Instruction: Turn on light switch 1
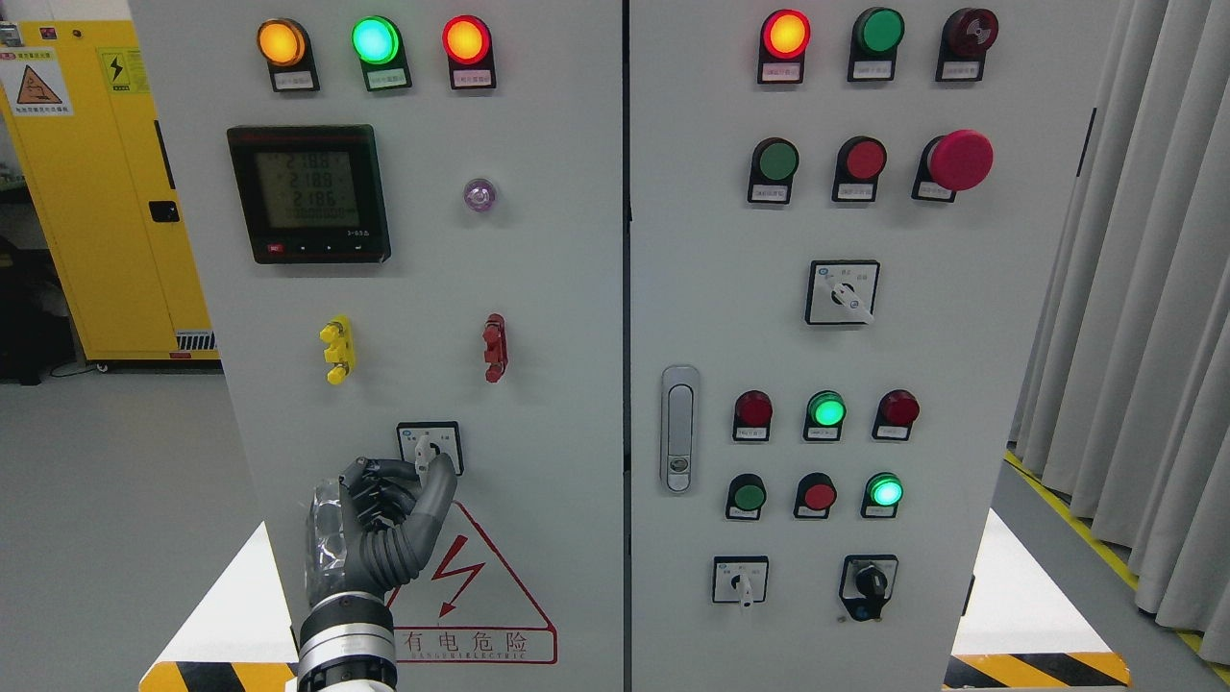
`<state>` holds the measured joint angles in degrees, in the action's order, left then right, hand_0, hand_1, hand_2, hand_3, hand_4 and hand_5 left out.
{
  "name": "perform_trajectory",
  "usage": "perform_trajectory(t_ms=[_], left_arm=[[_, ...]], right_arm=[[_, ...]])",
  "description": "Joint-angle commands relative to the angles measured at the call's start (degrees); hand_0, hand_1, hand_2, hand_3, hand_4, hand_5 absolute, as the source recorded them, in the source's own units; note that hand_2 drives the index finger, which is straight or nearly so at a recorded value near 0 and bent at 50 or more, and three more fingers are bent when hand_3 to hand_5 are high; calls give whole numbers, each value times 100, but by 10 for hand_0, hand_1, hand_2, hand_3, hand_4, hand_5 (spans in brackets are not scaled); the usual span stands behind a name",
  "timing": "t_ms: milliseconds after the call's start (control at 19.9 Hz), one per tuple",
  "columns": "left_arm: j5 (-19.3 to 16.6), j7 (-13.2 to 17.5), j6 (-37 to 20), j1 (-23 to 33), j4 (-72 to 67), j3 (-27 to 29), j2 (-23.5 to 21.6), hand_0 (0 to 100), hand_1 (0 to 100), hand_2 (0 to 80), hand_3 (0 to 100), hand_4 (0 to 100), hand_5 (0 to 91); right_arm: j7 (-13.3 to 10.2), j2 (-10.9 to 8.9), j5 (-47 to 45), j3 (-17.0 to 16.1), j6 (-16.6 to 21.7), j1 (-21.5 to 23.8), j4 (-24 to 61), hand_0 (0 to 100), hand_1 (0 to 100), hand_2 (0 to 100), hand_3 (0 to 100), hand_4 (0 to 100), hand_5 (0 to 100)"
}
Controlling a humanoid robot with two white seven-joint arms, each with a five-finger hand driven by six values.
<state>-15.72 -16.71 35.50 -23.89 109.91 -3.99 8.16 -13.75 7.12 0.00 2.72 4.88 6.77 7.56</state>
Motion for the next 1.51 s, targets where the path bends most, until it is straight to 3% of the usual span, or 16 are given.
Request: perform_trajectory(t_ms=[0, 602, 1455], left_arm=[[-2, 1, 0, -19, -58, -5, 1, 268, 668, 592, 884, 906, 840], [-2, 1, 0, -28, -84, -5, 1, 286, 630, 594, 887, 906, 841], [-2, 1, -8, -63, -93, 4, 1, 468, 597, 596, 889, 907, 843]], right_arm=[[4, 0, -167, 0, -5, 0, 0, 0, 500, 40, 0, 0, 0], [4, 0, -167, 0, -5, 0, 0, 0, 500, 40, 0, 0, 0], [4, 0, -167, 0, -5, 0, 0, 0, 500, 40, 0, 0, 0]])
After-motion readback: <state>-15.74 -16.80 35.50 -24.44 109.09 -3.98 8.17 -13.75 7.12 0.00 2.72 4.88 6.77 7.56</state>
